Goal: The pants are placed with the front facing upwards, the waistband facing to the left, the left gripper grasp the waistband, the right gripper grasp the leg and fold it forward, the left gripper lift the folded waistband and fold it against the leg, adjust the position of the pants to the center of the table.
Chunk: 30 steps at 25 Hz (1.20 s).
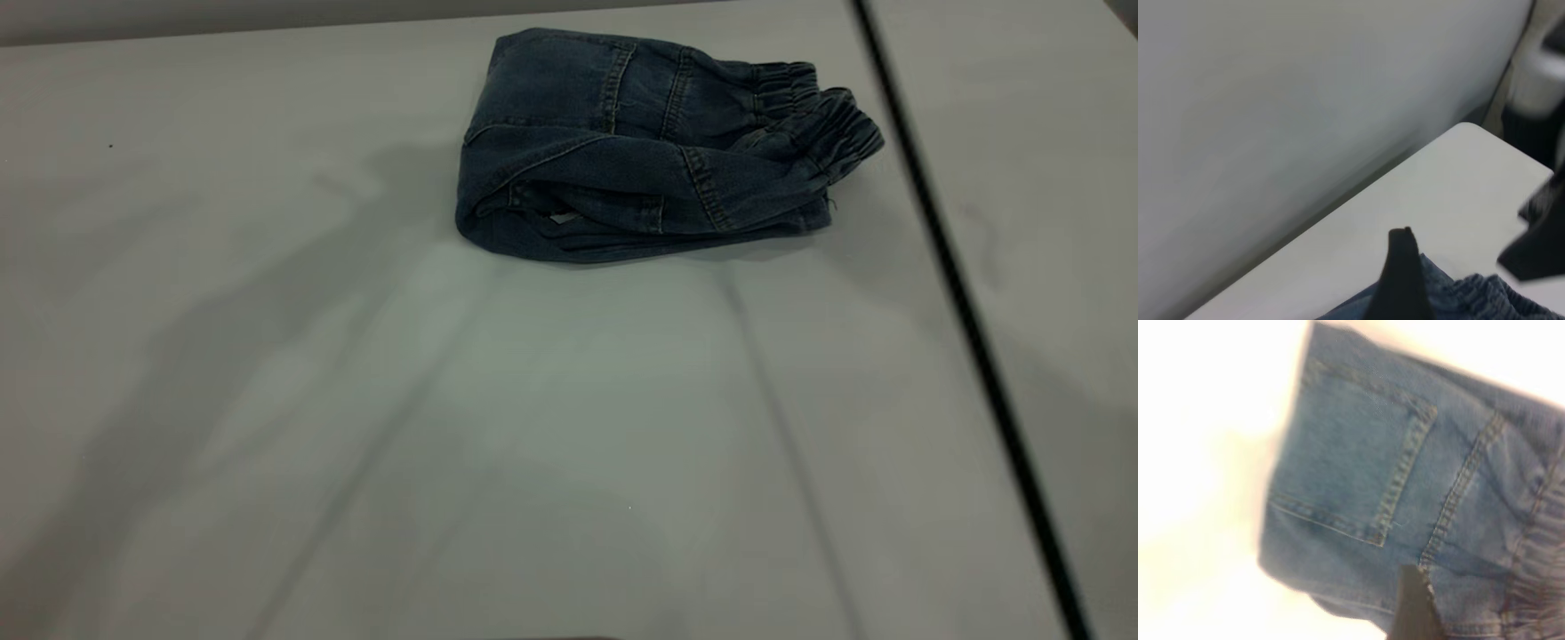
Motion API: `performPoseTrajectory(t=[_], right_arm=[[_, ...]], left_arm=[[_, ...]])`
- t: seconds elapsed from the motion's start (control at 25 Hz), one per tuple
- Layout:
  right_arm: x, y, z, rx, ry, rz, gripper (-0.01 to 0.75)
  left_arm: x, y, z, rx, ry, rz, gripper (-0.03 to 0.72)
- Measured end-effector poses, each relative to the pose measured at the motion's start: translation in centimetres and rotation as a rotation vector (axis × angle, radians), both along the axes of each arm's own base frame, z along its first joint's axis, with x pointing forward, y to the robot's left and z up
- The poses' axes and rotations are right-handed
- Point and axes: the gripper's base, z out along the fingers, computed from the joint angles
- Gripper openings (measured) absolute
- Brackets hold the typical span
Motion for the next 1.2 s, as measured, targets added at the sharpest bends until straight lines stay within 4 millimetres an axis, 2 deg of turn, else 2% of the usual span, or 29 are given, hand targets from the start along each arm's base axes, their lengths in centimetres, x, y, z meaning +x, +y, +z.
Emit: performPoseTrajectory(t=[0.16, 0.32, 0.48, 0.64, 0.76, 0.88, 1.04, 1.2], right_arm=[[-2.6, -0.9, 6.1, 0.021, -0.129, 0.058, 0.422], [-6.3, -2.3, 12.4, 0.039, -0.274, 0.099, 0.422], [-11.5, -4.2, 17.2, 0.048, -0.374, 0.126, 0.422], [-17.7, -6.6, 20.2, 0.03, -0.443, 0.148, 0.422], [-22.3, -8.6, 20.8, -0.011, -0.478, 0.158, 0.422], [-26.4, -10.5, 19.8, -0.061, -0.474, 0.164, 0.422], [-30.5, -12.2, 16.5, -0.106, -0.422, 0.172, 0.422], [-33.4, -13.3, 11.9, -0.136, -0.333, 0.185, 0.422]], left_arm=[[-2.6, 0.6, 2.9, 0.032, -0.015, -0.04, 0.538], [-5.5, 1.5, 4.9, 0.105, 0.029, -0.071, 0.538], [-8.1, 2.6, 6.1, 0.186, 0.097, -0.064, 0.538], [-10.7, 3.7, 7.0, 0.251, 0.172, -0.057, 0.538], [-12.5, 4.3, 7.4, 0.286, 0.23, -0.076, 0.538], [-14.0, 4.6, 7.5, 0.308, 0.306, -0.11, 0.538], [-15.0, 4.7, 6.7, 0.33, 0.422, -0.135, 0.538], [-15.0, 4.7, 4.8, 0.317, 0.508, -0.115, 0.538]])
